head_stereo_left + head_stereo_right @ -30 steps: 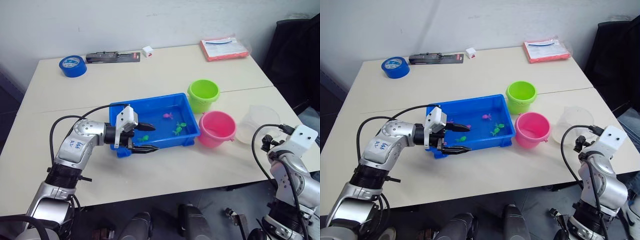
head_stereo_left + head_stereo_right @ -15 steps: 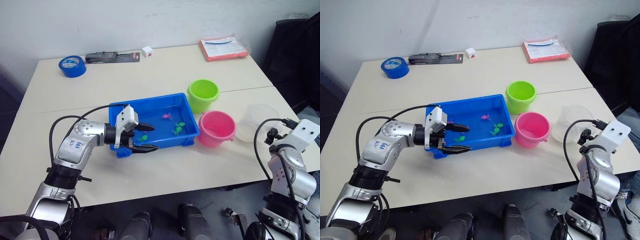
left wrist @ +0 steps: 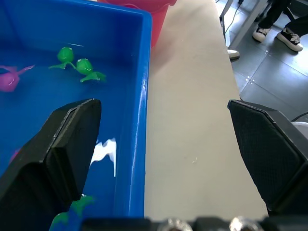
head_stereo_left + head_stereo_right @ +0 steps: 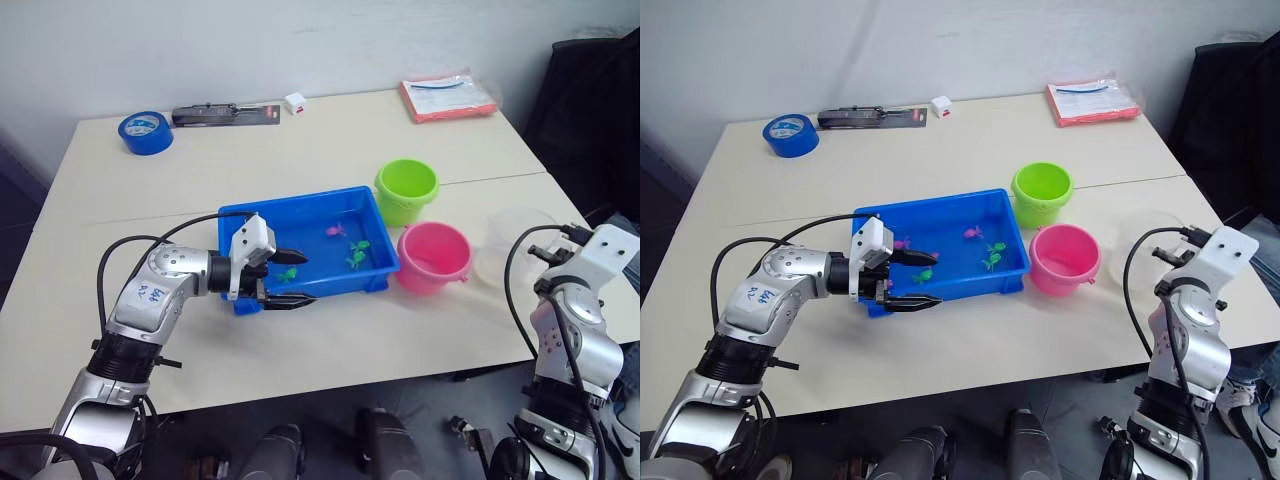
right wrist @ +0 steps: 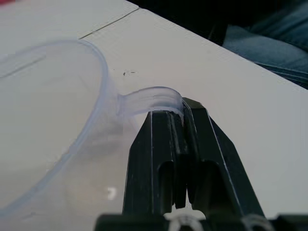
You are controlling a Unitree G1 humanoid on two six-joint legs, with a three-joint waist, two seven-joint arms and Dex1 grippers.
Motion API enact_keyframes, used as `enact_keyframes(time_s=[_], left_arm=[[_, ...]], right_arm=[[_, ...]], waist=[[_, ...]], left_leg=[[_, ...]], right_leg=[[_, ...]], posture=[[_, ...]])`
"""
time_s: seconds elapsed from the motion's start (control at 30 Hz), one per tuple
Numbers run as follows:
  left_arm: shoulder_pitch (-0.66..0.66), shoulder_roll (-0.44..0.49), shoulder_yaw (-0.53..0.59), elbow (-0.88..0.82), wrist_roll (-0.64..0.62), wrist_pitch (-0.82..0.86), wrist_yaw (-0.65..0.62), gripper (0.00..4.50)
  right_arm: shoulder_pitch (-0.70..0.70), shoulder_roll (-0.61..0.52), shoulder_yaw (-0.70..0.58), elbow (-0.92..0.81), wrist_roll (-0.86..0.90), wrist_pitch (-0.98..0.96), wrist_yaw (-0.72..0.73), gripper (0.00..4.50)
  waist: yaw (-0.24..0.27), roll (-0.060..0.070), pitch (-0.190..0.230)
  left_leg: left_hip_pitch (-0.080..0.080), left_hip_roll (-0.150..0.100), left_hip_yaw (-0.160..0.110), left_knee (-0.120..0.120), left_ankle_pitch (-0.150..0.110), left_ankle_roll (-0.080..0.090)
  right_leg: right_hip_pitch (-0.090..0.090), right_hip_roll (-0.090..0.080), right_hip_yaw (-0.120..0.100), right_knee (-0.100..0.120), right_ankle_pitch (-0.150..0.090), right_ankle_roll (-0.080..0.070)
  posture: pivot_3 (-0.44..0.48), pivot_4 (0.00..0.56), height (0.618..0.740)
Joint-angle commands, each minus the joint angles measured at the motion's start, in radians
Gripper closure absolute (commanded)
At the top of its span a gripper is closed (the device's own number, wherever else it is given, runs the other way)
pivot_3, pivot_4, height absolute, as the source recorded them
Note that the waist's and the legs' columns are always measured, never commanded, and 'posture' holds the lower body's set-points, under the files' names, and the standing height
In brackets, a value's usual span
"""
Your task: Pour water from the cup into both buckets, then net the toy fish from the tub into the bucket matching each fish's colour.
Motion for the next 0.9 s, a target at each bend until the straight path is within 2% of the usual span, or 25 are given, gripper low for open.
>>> enact_keyframes(time_s=[0.03,0.43,0.9], left_arm=[[0.0,0.006,0.031,-0.028,-0.007,-0.01,0.003,0.0],[-0.032,-0.012,0.074,0.023,-0.033,0.007,0.006,0.0],[-0.06,-0.046,0.076,0.131,-0.012,-0.098,-0.026,0.0]], right_arm=[[0.019,-0.012,-0.007,-0.022,-0.001,-0.008,0.002,3.8],[0.029,-0.069,-0.013,-0.152,0.03,0.029,0.055,3.81],[0.047,-0.388,0.106,-0.263,0.032,0.089,0.375,3.81]], waist=[[-0.001,0.0,0.0],[-0.003,0.0,0.0],[-0.002,0.0,0.0]], left_leg=[[0.0,0.0,0.0,0.0,0.0,0.0],[0.0,0.0,0.001,0.0,0.0,0.0],[0.0,0.0,0.001,0.0,0.0,0.0]], right_leg=[[0.0,0.0,0.0,0.0,0.0,0.0],[0.0,0.0,0.001,0.0,0.0,0.0],[-0.001,0.0,0.001,0.0,0.0,0.0]], posture=[[0.0,0.15,0.74],[0.0,0.15,0.74],[0.0,0.15,0.74]])
